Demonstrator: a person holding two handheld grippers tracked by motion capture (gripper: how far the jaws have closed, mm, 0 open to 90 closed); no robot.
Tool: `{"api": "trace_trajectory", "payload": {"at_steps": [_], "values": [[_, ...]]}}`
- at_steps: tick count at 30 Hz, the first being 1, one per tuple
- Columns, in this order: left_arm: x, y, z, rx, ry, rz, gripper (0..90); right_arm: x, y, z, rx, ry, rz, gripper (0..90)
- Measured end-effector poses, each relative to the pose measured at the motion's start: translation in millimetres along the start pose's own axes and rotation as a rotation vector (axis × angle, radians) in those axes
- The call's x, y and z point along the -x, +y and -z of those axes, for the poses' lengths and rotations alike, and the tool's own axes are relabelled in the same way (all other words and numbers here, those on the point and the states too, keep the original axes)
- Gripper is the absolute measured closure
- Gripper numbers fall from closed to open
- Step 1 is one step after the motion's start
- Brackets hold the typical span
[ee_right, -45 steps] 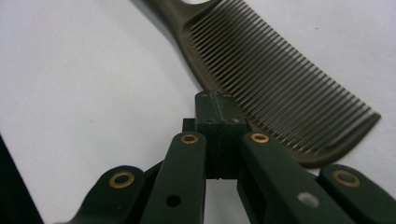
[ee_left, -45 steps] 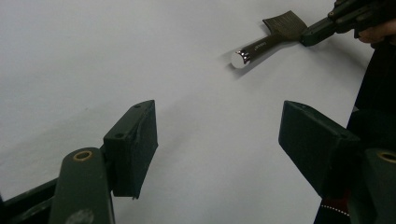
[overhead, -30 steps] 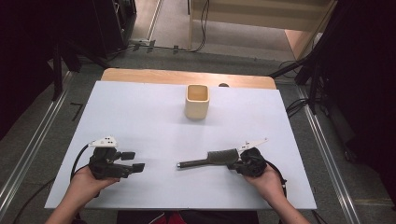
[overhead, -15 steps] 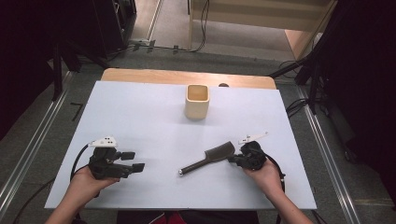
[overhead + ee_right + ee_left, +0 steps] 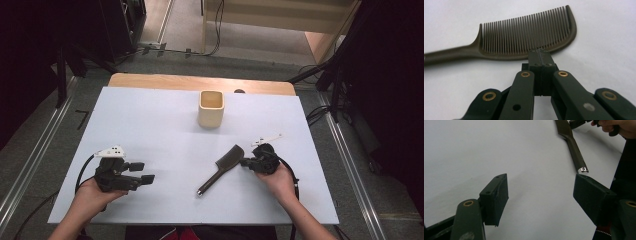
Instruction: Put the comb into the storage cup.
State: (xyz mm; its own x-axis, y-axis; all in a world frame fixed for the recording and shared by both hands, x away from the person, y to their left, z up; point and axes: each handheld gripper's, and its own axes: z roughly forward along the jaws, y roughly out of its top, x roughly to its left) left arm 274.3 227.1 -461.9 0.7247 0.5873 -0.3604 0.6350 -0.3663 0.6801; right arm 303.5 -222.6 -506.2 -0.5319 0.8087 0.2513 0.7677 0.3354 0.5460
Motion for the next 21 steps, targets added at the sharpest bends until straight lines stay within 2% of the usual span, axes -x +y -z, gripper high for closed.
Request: {"api": "trace_trajectory", "payload": {"at_steps": [21], "values": [[-0.5, -0.2, 0.5, 0.000, 0.001, 0.001, 29.2, -9.3, 31.2, -22.0, -0.003, -0.021, -0.013, 87.6]]}}
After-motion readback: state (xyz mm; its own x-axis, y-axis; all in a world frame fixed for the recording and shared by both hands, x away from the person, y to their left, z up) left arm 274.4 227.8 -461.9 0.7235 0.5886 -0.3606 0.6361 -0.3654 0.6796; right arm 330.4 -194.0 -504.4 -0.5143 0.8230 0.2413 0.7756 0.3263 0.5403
